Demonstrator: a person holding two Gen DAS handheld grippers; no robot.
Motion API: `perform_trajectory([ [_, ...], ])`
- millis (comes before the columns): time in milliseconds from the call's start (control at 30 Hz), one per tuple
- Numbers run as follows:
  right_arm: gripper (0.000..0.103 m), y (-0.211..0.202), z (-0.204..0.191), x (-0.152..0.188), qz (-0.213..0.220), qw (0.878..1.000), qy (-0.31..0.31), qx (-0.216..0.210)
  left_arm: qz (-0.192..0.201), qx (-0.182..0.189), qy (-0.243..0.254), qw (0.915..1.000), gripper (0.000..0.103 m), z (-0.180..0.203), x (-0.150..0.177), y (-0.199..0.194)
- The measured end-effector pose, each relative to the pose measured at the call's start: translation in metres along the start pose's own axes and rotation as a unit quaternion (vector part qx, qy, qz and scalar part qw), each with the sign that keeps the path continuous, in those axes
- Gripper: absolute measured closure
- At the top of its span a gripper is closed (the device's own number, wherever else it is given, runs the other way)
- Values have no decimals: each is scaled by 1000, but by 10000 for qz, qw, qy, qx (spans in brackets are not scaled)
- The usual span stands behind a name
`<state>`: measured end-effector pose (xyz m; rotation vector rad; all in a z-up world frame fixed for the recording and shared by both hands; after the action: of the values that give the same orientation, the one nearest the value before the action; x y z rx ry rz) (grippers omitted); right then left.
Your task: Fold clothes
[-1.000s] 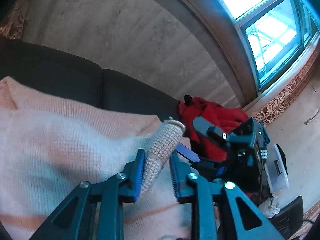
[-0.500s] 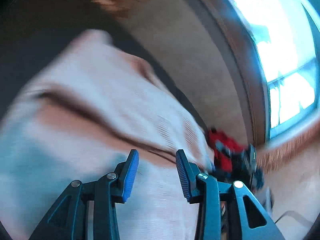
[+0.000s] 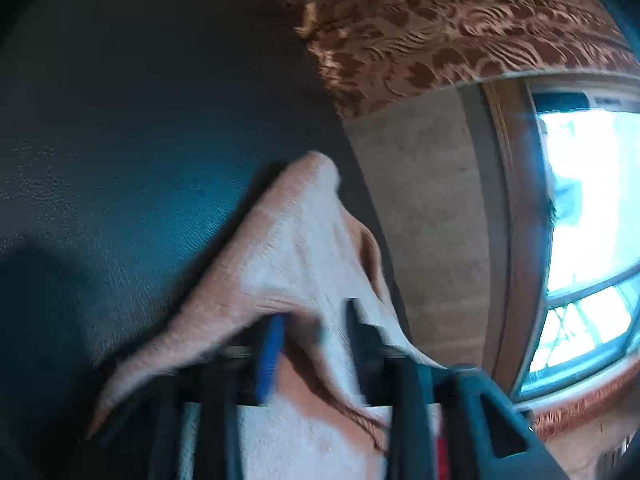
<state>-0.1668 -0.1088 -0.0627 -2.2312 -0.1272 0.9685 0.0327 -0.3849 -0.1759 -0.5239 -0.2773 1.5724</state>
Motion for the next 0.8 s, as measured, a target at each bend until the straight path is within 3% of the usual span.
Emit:
perform_trajectory([
  [100,93,-3,4,-2,31,10000,-37,24,371,158,-234,9989,96,-6,-10,-11],
  [267,91,32,41,35,-503,9978,243,354,105,-377,308,9988,97,-15,9,-5],
  [367,85,35,62,48,-449,9967,567,362,-80,-454,329,9984,90,-19,16,-12],
  [467,63,15,70,44,-198,9969,590,491,71,-787,663,9947,89,-10,14,-28],
  [600,59,-10,54,31,143,9982,244,538,444,-809,1507,9843,83,31,9,-40],
  [733,59,1,20,20,118,9988,-253,412,410,-825,2378,9669,79,78,9,-9],
  [800,57,14,1,16,39,9978,-567,349,365,-1062,2670,9571,79,87,6,13],
])
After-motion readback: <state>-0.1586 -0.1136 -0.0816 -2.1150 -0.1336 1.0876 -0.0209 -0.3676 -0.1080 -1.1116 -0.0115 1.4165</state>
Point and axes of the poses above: each gripper's, at about its wrist camera, not at the fingertips, and y roughly the way its jaws point, z to its right, x to its underside, the point moved 9 cm from there along y, roughly the way its jaws point, and after that the axes turned 2 degrees about -x, right-handed, at the moved point
